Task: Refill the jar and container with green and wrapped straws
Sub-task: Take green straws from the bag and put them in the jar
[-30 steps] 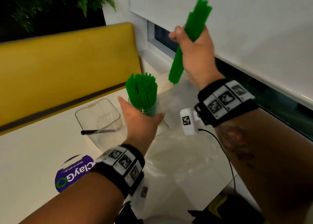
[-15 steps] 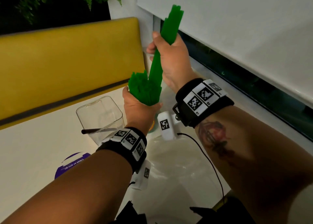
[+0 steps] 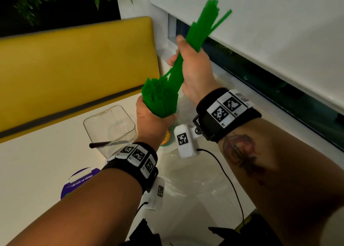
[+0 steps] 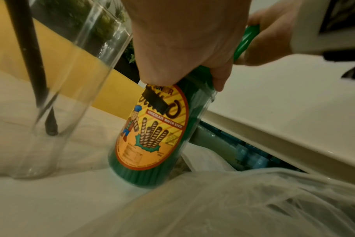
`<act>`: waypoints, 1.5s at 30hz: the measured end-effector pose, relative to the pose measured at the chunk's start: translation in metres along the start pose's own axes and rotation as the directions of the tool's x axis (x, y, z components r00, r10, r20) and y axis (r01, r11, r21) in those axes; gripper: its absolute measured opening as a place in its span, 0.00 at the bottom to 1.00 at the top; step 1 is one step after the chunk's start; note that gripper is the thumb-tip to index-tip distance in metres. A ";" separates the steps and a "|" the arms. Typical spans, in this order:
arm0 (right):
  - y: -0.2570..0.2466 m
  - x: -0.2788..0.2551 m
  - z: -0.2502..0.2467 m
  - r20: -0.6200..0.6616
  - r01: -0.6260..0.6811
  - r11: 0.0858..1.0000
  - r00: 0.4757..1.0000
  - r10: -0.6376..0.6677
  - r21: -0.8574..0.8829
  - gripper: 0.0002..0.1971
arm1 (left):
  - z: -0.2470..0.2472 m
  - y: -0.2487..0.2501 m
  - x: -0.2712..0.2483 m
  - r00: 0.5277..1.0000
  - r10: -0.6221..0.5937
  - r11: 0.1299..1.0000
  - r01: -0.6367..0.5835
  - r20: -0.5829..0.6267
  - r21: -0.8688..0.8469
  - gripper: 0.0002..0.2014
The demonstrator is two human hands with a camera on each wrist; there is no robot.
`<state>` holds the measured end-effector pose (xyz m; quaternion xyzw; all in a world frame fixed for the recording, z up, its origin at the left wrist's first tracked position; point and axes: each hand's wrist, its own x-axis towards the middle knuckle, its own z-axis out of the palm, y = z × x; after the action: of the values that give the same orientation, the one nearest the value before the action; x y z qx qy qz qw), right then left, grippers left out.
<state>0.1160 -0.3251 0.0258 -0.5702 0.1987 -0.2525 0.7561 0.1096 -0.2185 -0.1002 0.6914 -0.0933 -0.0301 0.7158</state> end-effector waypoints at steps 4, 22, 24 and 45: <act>-0.018 -0.004 0.009 0.048 -0.071 0.997 0.996 0.071 0.011 0.11 | 0.001 0.000 0.000 1.000 0.010 0.998 -0.009 0.017 -0.057 0.46; -0.007 -0.013 -0.007 0.145 0.272 0.905 0.961 -0.237 -0.327 0.09 | 0.008 0.020 -0.005 0.994 0.106 0.987 -0.106 0.006 0.119 0.67; 0.001 -0.019 -0.004 0.246 0.283 0.819 0.953 -0.179 -0.499 0.08 | 0.009 0.021 -0.006 0.996 0.092 0.993 -0.093 0.020 0.071 0.68; 0.014 -0.001 -0.034 0.394 0.178 0.962 0.915 -0.084 -0.207 0.26 | 0.010 0.038 -0.009 0.993 0.114 0.979 -0.113 0.005 0.171 0.62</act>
<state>0.0969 -0.3471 0.0031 -0.7070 0.0379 -0.1616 0.6874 0.0961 -0.2253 -0.0633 0.7438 -0.1330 0.0206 0.6547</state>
